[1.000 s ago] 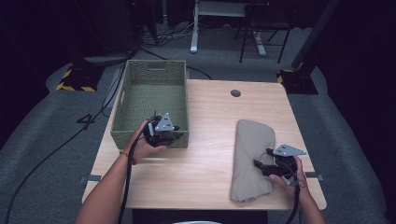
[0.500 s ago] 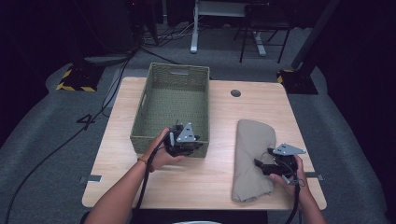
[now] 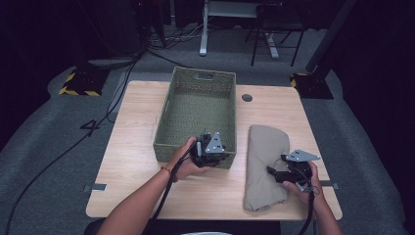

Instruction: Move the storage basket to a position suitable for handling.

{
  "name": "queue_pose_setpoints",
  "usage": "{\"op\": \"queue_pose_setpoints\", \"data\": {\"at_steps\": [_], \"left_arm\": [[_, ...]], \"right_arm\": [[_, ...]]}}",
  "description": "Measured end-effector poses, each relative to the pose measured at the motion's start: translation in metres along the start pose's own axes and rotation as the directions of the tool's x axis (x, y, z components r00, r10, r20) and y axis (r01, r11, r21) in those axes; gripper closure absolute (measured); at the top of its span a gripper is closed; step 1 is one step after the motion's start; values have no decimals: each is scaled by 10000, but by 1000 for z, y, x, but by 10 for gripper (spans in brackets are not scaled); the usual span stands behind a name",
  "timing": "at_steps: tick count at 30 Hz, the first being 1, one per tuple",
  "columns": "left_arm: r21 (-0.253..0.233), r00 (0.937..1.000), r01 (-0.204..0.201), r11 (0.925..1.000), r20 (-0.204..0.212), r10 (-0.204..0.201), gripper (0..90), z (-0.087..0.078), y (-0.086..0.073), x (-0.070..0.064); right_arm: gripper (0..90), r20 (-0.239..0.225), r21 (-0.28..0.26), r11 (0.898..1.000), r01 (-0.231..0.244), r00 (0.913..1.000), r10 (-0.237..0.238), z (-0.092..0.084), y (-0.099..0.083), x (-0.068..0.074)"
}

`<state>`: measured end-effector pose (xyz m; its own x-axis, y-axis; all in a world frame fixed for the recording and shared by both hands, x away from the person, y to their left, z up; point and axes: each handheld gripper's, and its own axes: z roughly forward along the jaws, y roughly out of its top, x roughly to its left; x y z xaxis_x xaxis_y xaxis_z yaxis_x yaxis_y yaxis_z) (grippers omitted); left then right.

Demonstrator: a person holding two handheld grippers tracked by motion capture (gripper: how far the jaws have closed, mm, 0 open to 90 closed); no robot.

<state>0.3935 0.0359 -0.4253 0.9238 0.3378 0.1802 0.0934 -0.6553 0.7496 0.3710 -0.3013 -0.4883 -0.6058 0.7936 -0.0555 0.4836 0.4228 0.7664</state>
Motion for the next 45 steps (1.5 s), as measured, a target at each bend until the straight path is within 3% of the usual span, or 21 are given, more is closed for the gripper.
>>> {"op": "queue_pose_setpoints", "data": {"at_steps": [11,21,24,34,38,45], "left_arm": [[-30,9997,-114,9999,215,115,678,11,13,-13],[-72,9990,-270,9996,343,272,677,14,20,-37],[-69,9987,-307,9995,407,310,677,14,22,-40],[-83,9983,-370,9993,449,373,677,17,26,-45],[-96,9980,-431,9990,460,435,676,20,28,-45],[-169,9978,-481,9987,444,488,646,25,32,-46]], "right_arm": [[220,37,-31,10000,-55,10000,55,0,-1,0],[220,87,121,9999,114,9999,-115,1,1,-6],[221,294,222,9997,87,9995,-93,3,4,-11],[223,354,456,9990,-19,9994,3,7,9,-33],[223,695,459,9987,-234,9974,202,9,9,-42],[224,862,444,9986,-280,9960,241,7,9,-45]]}}
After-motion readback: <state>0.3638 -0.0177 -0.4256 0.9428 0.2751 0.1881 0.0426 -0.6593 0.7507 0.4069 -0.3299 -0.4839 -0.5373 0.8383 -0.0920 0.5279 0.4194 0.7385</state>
